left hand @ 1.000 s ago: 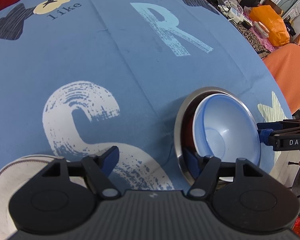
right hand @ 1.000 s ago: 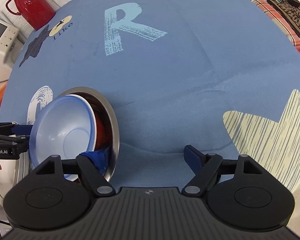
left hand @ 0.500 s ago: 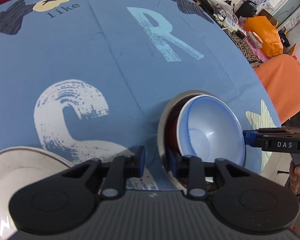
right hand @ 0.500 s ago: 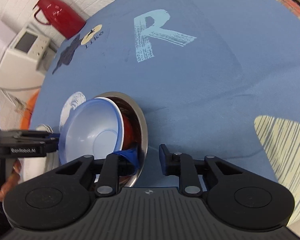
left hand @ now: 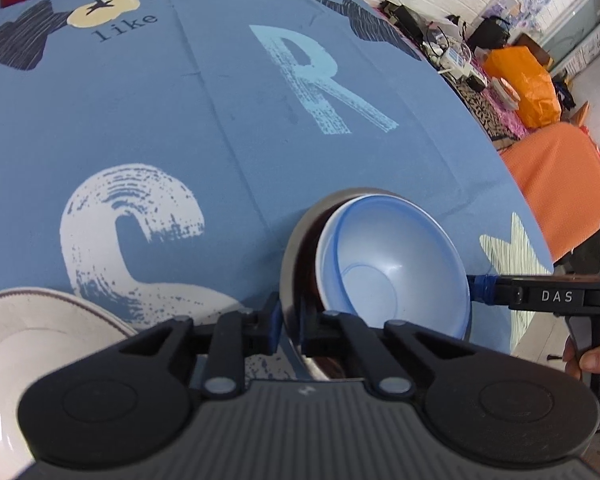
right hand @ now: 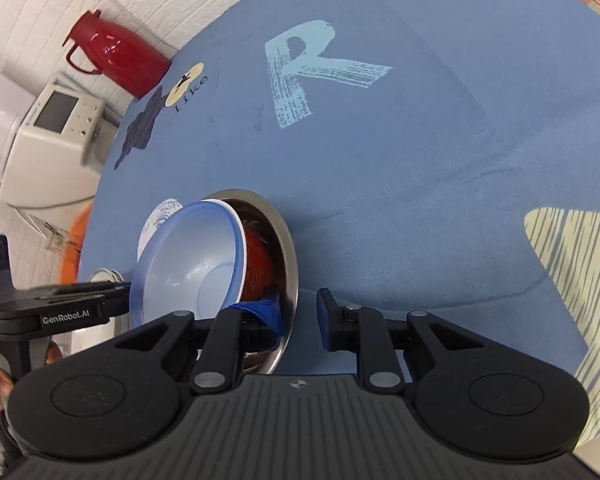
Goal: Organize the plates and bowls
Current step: 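Lift the nested bowls with both tools and carry them over the plate stack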
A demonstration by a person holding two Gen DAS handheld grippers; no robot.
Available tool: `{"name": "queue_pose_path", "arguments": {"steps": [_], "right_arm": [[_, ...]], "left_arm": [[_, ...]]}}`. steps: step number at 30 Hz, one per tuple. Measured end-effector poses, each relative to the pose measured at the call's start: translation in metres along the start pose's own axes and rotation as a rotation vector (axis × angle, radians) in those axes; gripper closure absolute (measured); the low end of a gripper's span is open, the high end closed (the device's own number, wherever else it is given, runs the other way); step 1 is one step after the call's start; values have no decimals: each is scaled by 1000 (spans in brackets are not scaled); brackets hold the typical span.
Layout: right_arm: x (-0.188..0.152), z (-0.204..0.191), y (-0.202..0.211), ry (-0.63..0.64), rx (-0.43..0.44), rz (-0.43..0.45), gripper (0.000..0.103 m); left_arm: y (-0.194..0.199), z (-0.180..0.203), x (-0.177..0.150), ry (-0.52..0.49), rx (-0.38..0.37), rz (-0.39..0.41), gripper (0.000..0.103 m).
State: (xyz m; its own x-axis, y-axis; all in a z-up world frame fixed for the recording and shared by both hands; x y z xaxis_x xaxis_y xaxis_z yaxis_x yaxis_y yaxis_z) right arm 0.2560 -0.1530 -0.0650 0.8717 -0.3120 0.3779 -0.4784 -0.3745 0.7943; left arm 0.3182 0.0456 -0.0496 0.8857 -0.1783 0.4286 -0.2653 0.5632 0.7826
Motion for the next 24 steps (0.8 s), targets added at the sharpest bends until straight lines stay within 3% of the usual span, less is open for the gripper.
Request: {"name": "queue_pose_path", "arguments": {"steps": [6,13,18,20,24], "right_arm": [[9,-5,7,1,23,38,102],[3,1,-7,-32,13,-12,97],[4,-4,-7,36,-53,5,88],[4,-4,-9,68,-92,8,79],[5,-9,-12,92,-143,6,80]], "left_arm": [[4,-4,8,44,-38,8,103],[-3,-5,10,23,10,1,103],[-3,-4,11,3,19,1,103],[-3,-2,10,-10,25,9,103],[-4,-3,8,-11,25,15,103]]}}
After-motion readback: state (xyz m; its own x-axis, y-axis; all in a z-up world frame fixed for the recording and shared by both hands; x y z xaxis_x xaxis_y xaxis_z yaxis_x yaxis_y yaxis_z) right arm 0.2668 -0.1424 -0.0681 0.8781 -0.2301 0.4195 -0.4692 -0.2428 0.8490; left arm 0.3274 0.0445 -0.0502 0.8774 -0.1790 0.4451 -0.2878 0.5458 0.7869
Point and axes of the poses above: each gripper's, at about its wrist camera, not at the fingertips, and y roughly against the way its jaws point, z to its right, x to its top, the point moved 5 cm from there along -y, roughly the way its jaws point, and after that the axes turned 6 degrees about -x, right-handed, at the moved point
